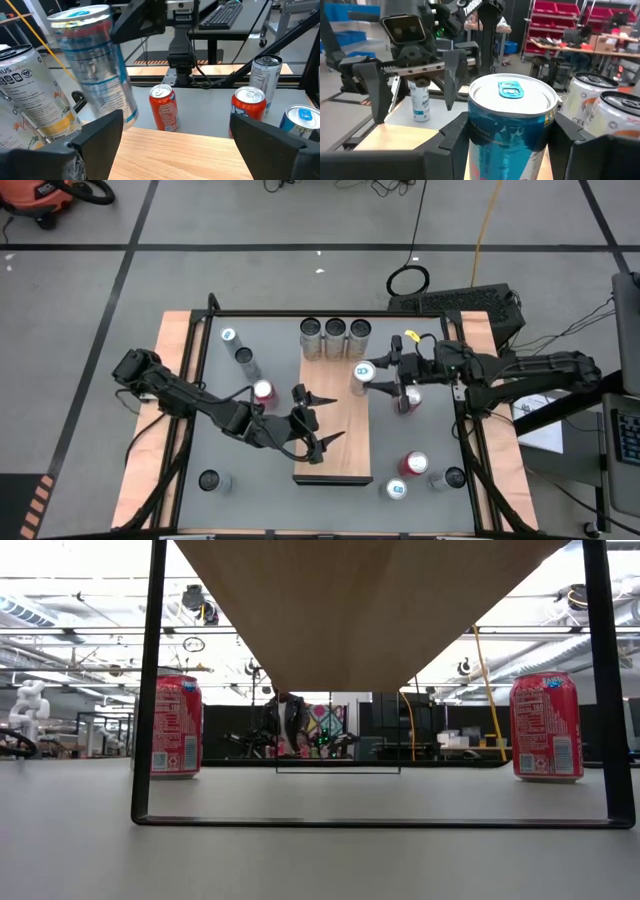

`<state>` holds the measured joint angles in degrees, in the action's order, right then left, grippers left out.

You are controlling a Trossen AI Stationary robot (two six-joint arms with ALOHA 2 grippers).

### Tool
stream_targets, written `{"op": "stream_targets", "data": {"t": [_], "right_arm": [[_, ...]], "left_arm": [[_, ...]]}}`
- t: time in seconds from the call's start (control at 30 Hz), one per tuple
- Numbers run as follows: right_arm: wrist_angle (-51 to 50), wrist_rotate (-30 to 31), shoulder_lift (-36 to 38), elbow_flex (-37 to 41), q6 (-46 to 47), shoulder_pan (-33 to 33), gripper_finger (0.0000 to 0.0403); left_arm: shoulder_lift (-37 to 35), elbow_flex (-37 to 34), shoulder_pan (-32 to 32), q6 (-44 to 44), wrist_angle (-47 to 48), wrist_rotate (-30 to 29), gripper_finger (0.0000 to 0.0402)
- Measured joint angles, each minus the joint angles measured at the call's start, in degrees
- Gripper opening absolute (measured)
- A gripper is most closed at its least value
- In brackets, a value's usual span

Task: Place canned beverage on shelf
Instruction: Put the bottom left blue soda can on the shelf

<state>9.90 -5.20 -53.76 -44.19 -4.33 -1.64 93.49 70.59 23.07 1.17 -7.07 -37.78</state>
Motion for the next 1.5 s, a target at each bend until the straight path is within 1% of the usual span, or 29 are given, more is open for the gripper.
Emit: {"op": "stream_targets", "data": {"t": [0.07,0.13,0.3,0.73,1.03,1.13,1.5], "right_arm": [[3.03,-2.59,-0.47,1.44,0.00,-1.21,0.0155],[6.11,-3.86,-0.76,3.29,0.54,-2.18,0.0155],[9.46,-3.91,-0.87,6.77,1.08,-3.64,0.0155],[8.97,-4.20,-4.17,7.31,1.69,-7.40,0.0155],[8.84,-8.56,-4.13,7.29,2.05,-10.18,0.0155],[8.73,-8.63,-4.13,7.31,2.39,-11.07,0.0155],[8.73,-8.65,-4.13,7.29,1.06,-11.20,0.0155]], "left_arm": [[0.02,-0.02,0.00,0.02,0.02,0.00,0.0363],[0.04,-0.02,0.01,0.02,0.04,0.00,0.0363],[0.04,-0.02,0.26,0.07,0.13,0.00,0.0363],[0.07,-0.06,0.22,0.21,-1.99,0.00,0.0363],[0.07,-0.06,0.22,0.12,-1.79,0.00,0.0363],[0.07,-0.06,0.22,0.02,-1.68,0.00,0.0363],[0.09,-0.09,0.22,0.02,-1.40,0.00,0.0363]]}}
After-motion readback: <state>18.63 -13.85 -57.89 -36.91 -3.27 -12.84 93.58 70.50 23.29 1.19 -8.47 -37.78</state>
